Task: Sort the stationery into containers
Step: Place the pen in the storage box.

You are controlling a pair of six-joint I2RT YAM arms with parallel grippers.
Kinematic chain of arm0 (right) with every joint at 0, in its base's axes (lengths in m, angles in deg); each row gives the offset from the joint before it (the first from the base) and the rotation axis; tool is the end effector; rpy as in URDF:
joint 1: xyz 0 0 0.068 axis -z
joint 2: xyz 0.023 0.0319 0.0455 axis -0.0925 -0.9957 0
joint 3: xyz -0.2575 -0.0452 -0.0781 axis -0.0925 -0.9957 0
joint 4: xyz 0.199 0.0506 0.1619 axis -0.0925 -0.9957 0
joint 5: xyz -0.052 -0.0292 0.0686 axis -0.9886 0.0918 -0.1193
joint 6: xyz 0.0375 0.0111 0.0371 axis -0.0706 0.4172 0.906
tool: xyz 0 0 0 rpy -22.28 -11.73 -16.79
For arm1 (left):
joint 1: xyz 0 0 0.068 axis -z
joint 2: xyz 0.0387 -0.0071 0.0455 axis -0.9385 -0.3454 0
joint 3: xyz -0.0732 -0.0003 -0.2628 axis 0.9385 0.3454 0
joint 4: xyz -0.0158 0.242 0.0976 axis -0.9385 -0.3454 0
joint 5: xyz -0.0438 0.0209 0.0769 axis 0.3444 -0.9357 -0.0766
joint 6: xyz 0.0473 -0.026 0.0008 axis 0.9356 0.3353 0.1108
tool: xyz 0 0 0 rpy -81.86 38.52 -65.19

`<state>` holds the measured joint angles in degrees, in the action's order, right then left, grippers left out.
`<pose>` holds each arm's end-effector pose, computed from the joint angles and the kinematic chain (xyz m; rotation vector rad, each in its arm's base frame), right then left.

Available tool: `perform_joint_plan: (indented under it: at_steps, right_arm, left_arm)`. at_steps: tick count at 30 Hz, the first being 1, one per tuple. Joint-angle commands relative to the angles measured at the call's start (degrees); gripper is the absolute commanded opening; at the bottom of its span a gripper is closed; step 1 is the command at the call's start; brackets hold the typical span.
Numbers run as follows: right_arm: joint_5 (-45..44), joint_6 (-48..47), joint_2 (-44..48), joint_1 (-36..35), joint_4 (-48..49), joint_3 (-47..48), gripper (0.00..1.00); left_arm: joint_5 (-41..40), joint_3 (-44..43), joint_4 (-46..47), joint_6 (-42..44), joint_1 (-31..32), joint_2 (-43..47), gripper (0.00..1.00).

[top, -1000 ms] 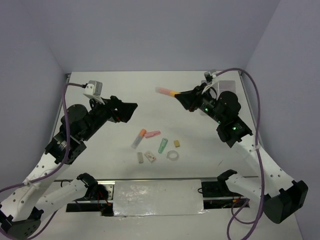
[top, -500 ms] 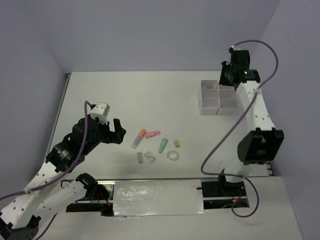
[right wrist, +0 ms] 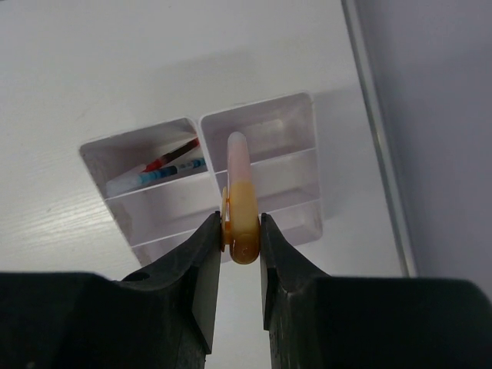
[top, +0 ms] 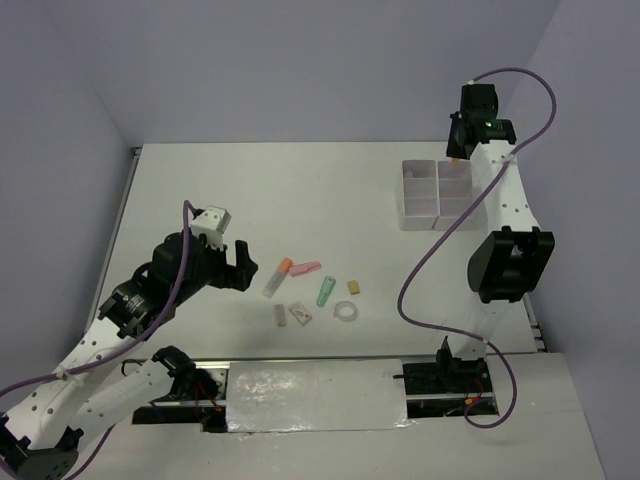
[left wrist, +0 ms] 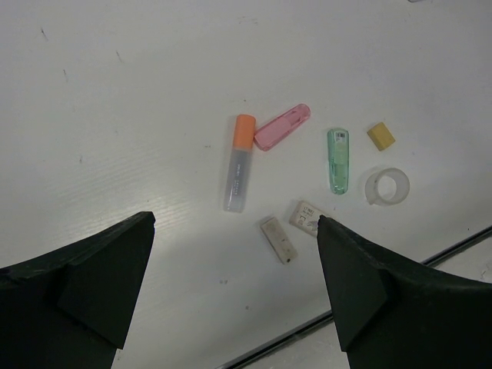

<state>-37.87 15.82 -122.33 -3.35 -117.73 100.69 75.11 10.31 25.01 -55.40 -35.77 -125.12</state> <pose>0.4079 -0.0225 0.3742 0.2307 2.2895 -0.2631 0.1296 -0.0811 0.3329 0.1338 2.0251 -0.4651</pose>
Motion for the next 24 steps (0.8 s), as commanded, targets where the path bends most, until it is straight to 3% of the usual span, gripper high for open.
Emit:
perform_joint_plan:
  at_steps: [1, 5, 20, 24]
  right_arm:
    - [-1.65, -1.55, 0.7, 1.38, -0.25, 2.68, 0.0]
    - [1.17, -1.12, 3.6, 2.0, 4.23, -1.88, 0.0]
    - [2.22, -0.85, -4.65, 3.23, 5.48, 1.8, 0.0]
    - [2.05, -0.85, -4.83, 3.23, 7.05, -0.92, 0.14]
  left_arm:
    - [1.39, -0.18, 2.01, 1.24, 0.17, 0.12, 0.99]
    - [1.4, 0.0, 2.19, 1.24, 0.17, 0.48, 0.99]
    - [1.22, 0.0, 2.19, 1.24, 0.17, -0.14, 0.99]
    - [1.13, -0.09, 2.01, 1.24, 0.17, -0.23, 0.99]
